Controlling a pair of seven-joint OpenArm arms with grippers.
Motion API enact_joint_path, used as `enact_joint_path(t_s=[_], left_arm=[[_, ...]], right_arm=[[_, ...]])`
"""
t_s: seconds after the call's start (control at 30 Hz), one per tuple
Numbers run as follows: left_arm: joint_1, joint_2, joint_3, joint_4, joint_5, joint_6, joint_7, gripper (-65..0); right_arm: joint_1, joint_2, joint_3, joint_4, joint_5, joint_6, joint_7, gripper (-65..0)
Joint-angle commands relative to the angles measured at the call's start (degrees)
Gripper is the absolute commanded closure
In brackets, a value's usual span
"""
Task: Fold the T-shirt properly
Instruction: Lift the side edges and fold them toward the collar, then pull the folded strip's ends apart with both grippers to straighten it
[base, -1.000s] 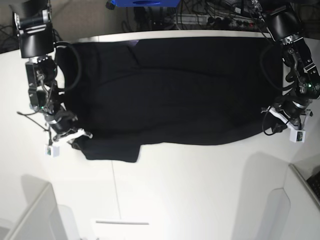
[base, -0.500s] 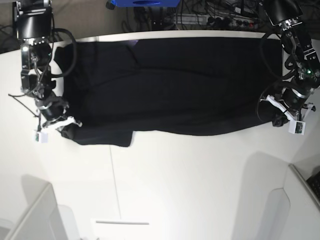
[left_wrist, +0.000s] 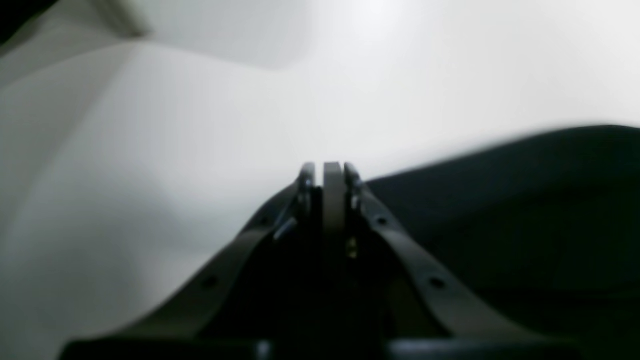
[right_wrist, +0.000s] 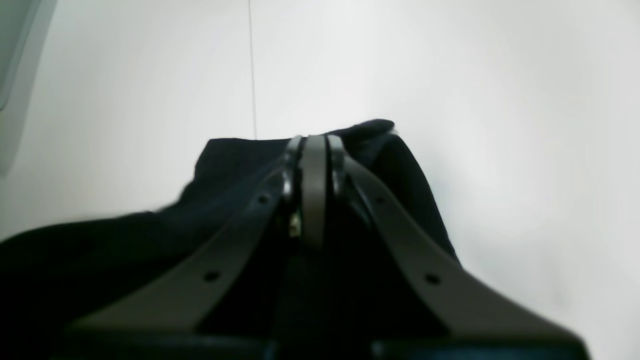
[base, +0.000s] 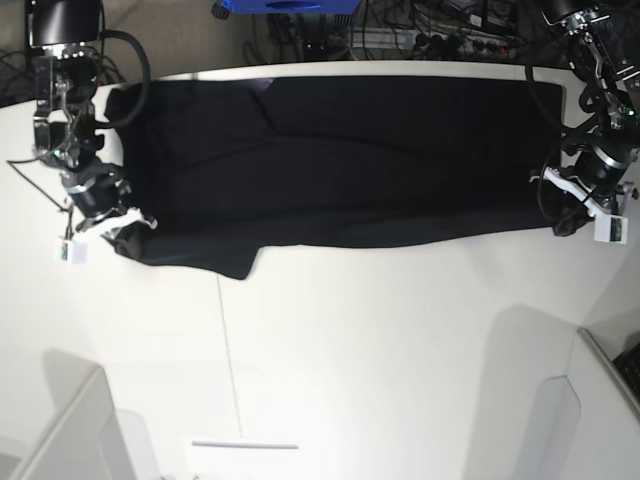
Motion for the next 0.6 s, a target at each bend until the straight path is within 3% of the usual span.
enact_joint_path(t_s=[0.0, 0.23, 0.57], left_arm=[[0.31, -1.03, -0.79, 1.15, -1.39, -0.04, -1.29, 0.0], [3.83, -1.12, -1.32, 1.15, -1.66, -0.13, -1.29, 0.0], [6.47, -1.03, -1.32, 4.67, -1.66, -0.21, -1.29, 0.0]], right_arm=[[0.22, 0.97, 0.53, 1.67, 0.37, 0.4, 1.51, 0.0], [-2.24, 0.97, 0.62, 4.39, 0.45, 0.4, 1.51, 0.0], [-8.66, 0.62, 6.77, 9.67, 0.37, 0.4, 1.34, 0.0]])
